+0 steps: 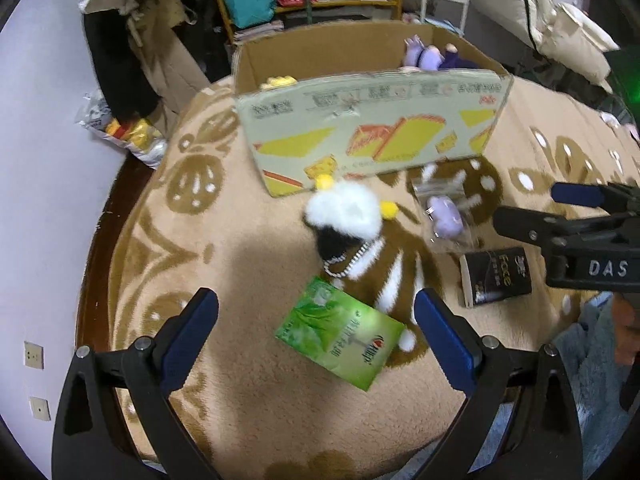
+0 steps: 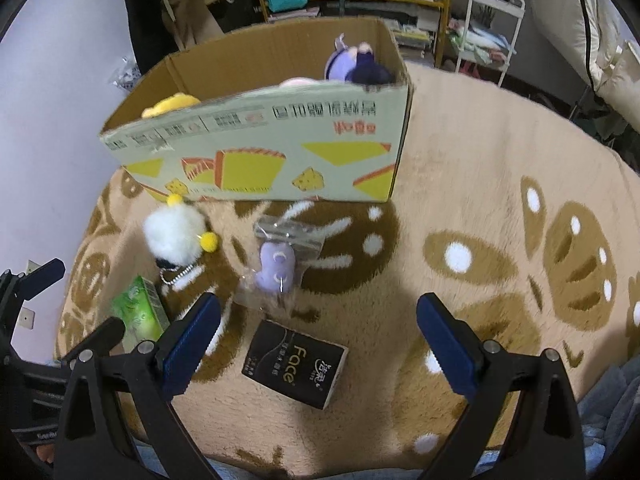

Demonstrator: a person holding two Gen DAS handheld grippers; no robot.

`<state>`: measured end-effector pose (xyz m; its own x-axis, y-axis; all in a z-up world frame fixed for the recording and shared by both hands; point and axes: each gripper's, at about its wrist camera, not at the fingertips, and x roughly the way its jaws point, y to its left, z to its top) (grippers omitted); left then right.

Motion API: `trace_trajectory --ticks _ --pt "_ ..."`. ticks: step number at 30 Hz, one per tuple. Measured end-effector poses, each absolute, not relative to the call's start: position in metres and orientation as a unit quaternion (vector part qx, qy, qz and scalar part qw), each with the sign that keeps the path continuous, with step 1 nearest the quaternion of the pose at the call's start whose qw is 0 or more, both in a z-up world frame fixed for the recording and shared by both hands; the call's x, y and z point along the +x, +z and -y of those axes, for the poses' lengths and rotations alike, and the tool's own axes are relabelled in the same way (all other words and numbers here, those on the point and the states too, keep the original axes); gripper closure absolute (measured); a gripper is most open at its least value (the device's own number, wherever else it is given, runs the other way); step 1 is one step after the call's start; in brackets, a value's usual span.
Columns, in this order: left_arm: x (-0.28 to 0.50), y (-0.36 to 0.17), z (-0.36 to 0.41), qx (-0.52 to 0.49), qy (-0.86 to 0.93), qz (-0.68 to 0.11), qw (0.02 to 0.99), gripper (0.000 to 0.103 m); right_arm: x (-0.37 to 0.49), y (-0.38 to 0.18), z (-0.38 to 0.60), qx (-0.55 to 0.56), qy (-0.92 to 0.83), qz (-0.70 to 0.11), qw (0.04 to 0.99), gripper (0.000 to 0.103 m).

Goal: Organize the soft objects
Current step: 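Move both tools down toward the green and black tissue packs on the blanket, then grasp the green tea tissue pack with the left tool while the right tool grasps the black Face tissue pack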

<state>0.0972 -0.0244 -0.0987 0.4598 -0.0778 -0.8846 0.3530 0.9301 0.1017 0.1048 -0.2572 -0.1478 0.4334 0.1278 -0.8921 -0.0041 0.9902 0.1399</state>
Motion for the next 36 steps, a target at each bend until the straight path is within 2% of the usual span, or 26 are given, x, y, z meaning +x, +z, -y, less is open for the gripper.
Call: trace_trajectory --ticks 4,18,32,36 --pt "0.100 -0.109 0.029 0.134 -0.146 -0.519 0.831 0.006 0.107 -0.158 0.257 0.062 0.045 -0.551 0.831 0.007" --pt "0.104 -0.139 0.043 0.158 -0.156 -0.559 0.799 0.006 0.113 -0.201 0.246 0.058 0.052 -0.610 0.788 0.007" --pt "0.106 -0.159 0.043 0.170 -0.143 -0.586 0.779 0.006 0.106 -0.208 0.236 0.044 0.048 -0.615 0.786 0.007" --pt "0.108 -0.163 0.038 0.155 -0.148 -0.595 0.774 0.015 0.108 -0.206 0.231 0.036 0.046 -0.617 0.785 0.007"
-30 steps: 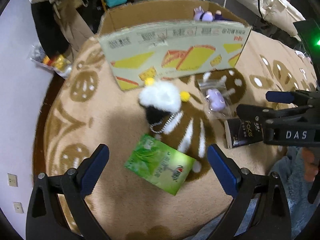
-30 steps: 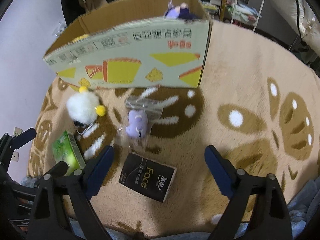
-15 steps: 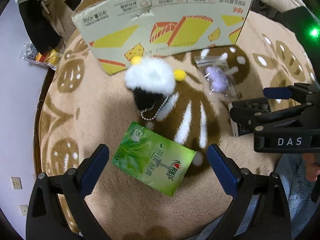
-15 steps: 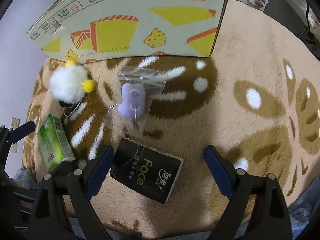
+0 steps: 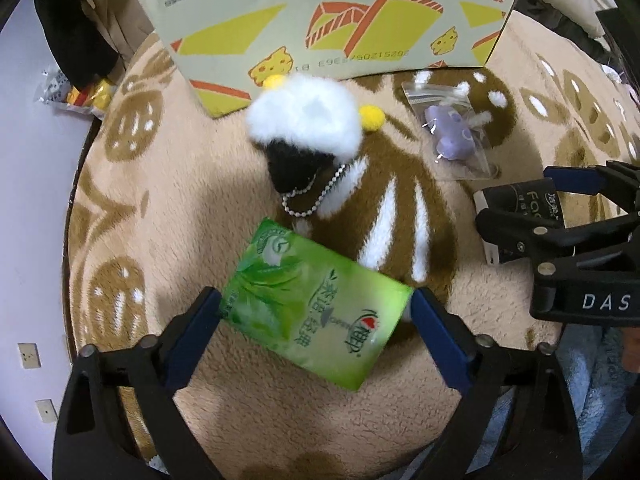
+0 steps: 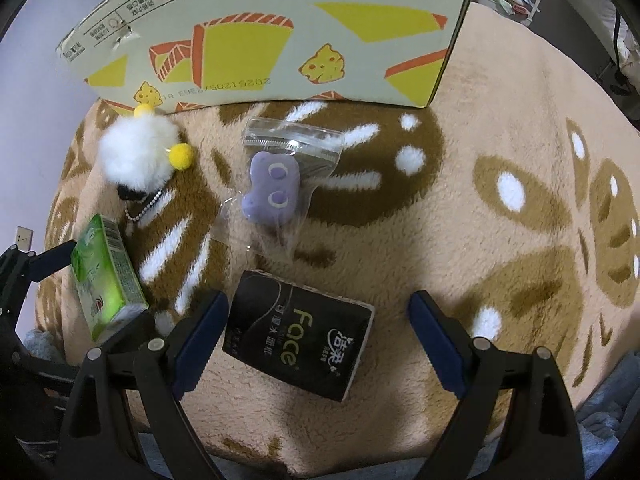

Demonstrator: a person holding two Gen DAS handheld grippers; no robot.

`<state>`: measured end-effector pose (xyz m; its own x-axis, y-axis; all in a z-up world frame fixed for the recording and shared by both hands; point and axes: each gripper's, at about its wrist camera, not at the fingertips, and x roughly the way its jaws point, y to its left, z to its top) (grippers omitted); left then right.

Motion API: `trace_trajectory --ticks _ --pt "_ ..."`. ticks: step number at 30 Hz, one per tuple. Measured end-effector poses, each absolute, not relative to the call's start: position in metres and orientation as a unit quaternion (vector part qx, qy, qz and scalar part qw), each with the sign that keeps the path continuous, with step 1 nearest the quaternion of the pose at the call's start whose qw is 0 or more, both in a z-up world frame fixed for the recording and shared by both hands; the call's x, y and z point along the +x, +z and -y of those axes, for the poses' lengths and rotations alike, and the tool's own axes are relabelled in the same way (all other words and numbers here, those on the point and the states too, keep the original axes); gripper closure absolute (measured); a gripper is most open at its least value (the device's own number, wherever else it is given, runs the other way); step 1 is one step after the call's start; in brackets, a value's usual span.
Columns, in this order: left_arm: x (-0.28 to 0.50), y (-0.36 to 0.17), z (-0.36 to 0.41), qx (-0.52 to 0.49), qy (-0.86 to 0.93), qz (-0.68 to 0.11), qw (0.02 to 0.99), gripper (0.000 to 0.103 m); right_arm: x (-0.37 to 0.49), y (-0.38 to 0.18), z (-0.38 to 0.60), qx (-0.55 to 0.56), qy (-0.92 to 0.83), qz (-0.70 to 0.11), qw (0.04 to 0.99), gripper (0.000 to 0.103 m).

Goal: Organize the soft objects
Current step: 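Grasp the green tea tissue pack with the left tool while the right tool grasps the black Face tissue pack, then lift the green pack with the left tool while the right tool carries the black pack over the box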

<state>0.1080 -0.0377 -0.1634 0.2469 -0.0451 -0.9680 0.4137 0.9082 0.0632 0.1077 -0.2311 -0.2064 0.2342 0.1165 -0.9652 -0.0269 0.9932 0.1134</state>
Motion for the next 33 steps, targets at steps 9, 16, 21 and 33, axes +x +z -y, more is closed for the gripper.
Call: trace_trajectory --ticks 9,16,21,33 --pt "0.109 -0.164 0.033 0.138 -0.146 -0.593 0.780 0.017 0.108 -0.214 0.229 0.022 0.044 -0.621 0.783 0.016" --pt "0.105 -0.158 0.023 0.129 -0.128 -0.583 0.792 0.017 0.102 -0.215 0.236 0.012 0.045 -0.614 0.788 0.030" --pt "0.102 -0.145 0.018 0.122 -0.116 -0.565 0.808 0.017 0.101 -0.214 0.239 0.007 0.048 -0.610 0.791 0.030" --pt "0.089 -0.118 0.016 0.115 -0.089 -0.511 0.847 0.017 0.092 -0.179 0.231 0.007 0.095 -0.552 0.829 0.032"
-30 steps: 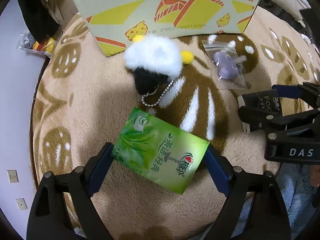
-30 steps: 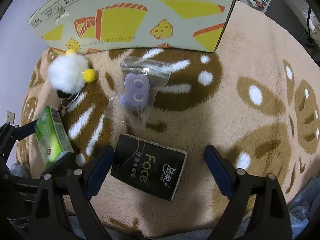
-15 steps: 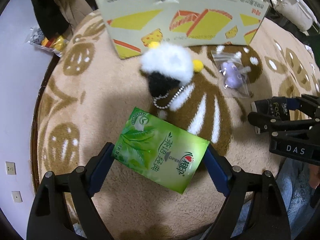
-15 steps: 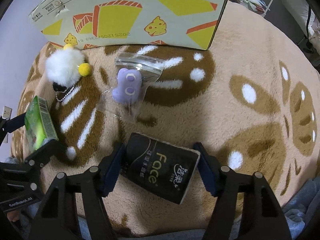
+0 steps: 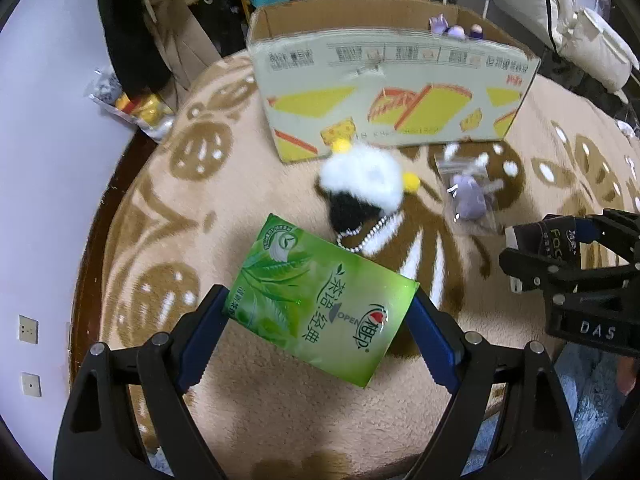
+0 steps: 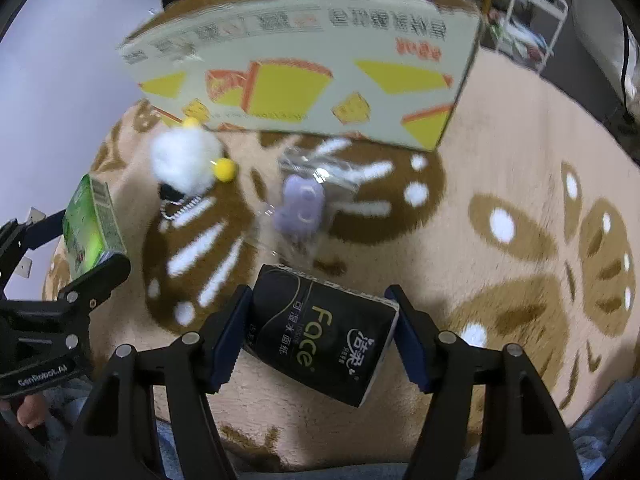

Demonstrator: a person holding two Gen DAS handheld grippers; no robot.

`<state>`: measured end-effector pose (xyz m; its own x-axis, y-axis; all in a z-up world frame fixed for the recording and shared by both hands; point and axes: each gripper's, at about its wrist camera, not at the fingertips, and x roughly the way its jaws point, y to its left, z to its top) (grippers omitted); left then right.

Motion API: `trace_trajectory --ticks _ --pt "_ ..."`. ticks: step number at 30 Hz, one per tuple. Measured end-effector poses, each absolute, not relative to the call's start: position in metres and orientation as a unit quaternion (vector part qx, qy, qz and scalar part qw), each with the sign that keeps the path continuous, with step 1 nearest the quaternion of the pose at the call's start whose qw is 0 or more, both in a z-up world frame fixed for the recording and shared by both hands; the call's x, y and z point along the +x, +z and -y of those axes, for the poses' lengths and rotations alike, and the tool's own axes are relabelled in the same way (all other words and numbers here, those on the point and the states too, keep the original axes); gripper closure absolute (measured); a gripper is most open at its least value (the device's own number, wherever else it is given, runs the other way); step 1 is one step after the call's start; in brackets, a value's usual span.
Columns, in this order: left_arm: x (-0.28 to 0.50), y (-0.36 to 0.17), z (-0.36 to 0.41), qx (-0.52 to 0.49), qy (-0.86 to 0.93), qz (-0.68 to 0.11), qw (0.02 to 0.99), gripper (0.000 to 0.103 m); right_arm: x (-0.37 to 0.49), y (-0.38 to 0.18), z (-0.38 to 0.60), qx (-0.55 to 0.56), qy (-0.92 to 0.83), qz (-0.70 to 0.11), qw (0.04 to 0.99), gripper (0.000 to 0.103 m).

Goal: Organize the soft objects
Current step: 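Lift the green pack with the left tool while the right tool carries the black pack over the box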

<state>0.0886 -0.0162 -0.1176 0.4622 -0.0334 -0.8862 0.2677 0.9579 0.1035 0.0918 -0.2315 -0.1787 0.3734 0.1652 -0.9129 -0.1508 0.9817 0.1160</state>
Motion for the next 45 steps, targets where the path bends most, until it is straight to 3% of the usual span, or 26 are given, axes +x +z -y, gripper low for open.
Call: trace_trajectory --ticks 23,45 --pt "0.058 -0.015 0.012 0.112 -0.044 -0.306 0.944 0.017 0.068 -0.072 0.242 0.042 0.086 -0.325 0.941 0.032" --pt "0.092 0.079 0.027 0.108 -0.030 -0.169 0.979 0.017 0.123 0.013 0.260 0.030 0.083 -0.232 0.969 0.032"
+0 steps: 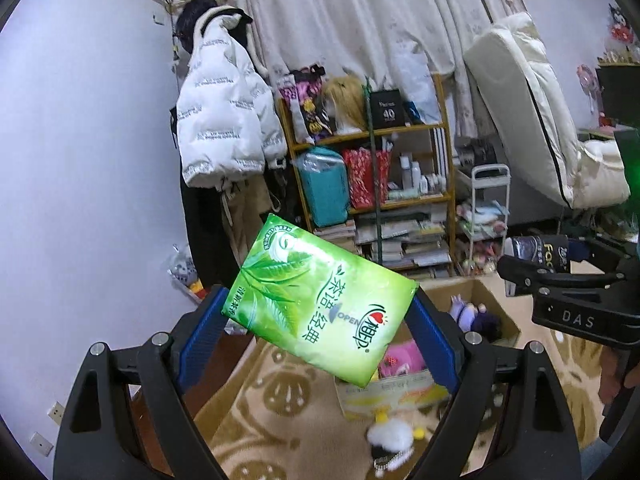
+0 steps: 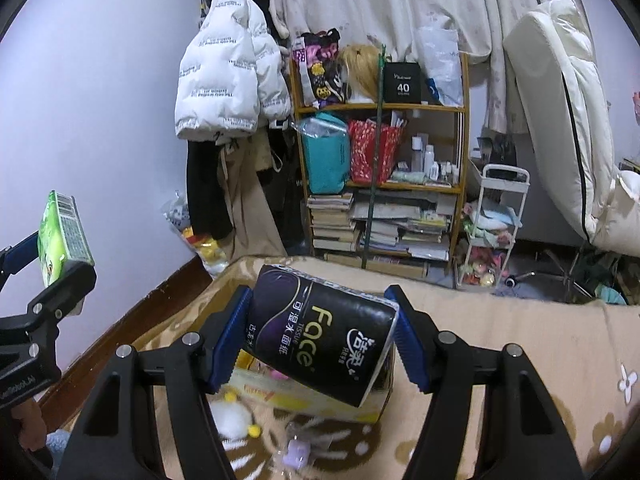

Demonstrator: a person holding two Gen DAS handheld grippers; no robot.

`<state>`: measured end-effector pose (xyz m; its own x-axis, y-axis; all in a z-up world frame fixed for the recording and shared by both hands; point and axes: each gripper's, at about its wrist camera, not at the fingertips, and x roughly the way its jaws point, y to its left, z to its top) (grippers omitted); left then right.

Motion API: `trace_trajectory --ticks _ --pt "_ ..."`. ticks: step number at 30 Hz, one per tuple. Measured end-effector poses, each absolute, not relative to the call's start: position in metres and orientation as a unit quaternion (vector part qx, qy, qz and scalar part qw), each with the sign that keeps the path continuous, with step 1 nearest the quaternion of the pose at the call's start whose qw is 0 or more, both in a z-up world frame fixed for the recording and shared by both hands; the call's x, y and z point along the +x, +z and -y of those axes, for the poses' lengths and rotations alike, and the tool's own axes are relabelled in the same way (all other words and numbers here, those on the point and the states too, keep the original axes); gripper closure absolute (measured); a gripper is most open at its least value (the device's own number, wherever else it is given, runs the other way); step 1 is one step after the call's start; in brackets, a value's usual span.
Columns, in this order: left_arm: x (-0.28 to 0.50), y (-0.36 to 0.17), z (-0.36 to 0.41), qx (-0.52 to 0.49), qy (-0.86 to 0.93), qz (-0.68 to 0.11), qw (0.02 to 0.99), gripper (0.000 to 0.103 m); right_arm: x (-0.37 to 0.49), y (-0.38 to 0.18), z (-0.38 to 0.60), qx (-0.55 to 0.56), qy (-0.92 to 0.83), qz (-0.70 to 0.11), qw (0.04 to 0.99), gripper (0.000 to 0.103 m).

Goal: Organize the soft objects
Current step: 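Lift the green pack with the left tool while the right tool carries the black pack over the box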

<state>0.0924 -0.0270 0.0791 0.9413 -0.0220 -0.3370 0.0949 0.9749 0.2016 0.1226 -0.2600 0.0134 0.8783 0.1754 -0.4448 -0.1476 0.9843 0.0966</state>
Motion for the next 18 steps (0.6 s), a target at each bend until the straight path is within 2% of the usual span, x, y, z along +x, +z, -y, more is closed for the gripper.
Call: trace_trajectory --ticks 11,18 --pt "0.125 0.091 0.044 0.083 -0.011 -0.144 0.986 0.017 0.147 0.019 0.265 0.046 0.100 -0.224 0.968 0.032" --pt "0.120 0.076 0.052 0.080 -0.006 -0.128 0.989 0.017 0.158 0.017 0.271 0.066 0.104 -0.225 0.967 0.032"
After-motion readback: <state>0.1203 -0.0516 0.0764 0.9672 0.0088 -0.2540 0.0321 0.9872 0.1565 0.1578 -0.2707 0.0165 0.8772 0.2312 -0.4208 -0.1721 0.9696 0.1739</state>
